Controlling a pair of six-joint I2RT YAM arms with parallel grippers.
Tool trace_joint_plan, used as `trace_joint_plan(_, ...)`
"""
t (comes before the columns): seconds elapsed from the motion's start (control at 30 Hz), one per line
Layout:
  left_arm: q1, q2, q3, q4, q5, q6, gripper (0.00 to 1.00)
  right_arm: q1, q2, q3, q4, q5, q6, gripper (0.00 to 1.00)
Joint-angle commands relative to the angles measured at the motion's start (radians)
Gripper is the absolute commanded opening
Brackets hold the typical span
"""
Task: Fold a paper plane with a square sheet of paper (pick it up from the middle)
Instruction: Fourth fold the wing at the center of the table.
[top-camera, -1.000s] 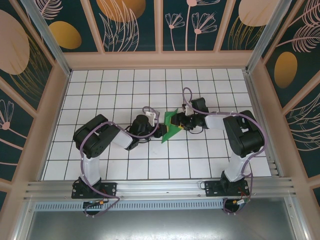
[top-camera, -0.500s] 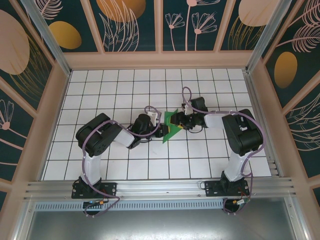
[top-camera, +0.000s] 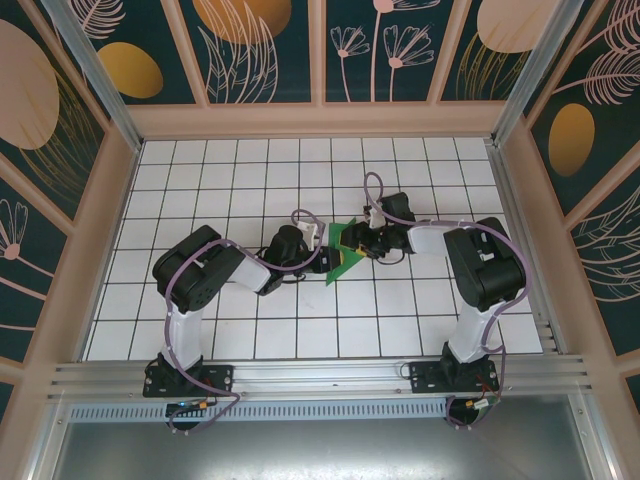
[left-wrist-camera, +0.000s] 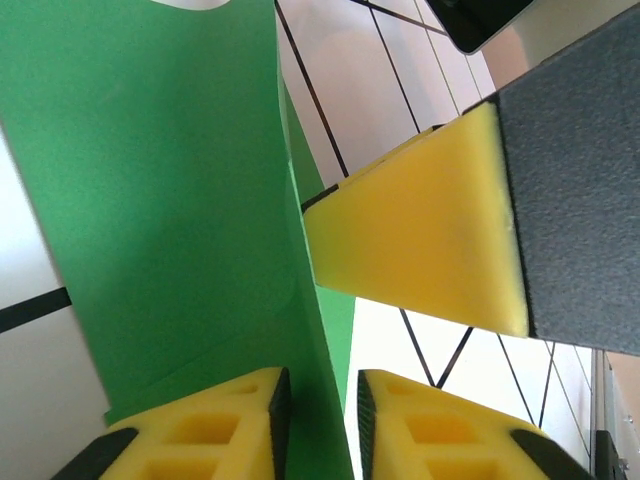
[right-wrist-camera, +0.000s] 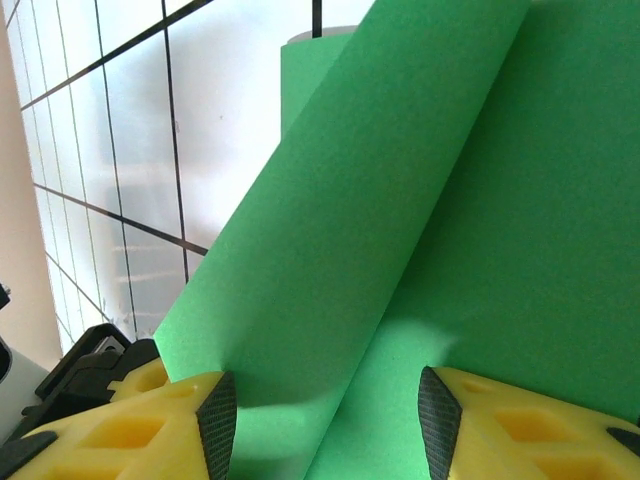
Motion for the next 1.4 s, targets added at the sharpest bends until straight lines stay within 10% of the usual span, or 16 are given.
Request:
trace_joint_plan(0.0,0.001,-0.056,-0.026,-0.006,-0.01,0.002,0.34,-0.001,0.039,0.009,-0.071,0.102,0.0,0.54)
trace_joint_plan(0.73,0.008,-0.048,0.01,-0.083,-0.051,-0.078,0.42,0.015,0.056,0.003,-0.088,0.182,0.043,0.55)
trace_joint_plan(1.37,0.005,0.012,0.105,-0.175,-0.021,0.021,0.16,0.013,-0.054,-0.002,-0.05,0.077,-0.05,0.54)
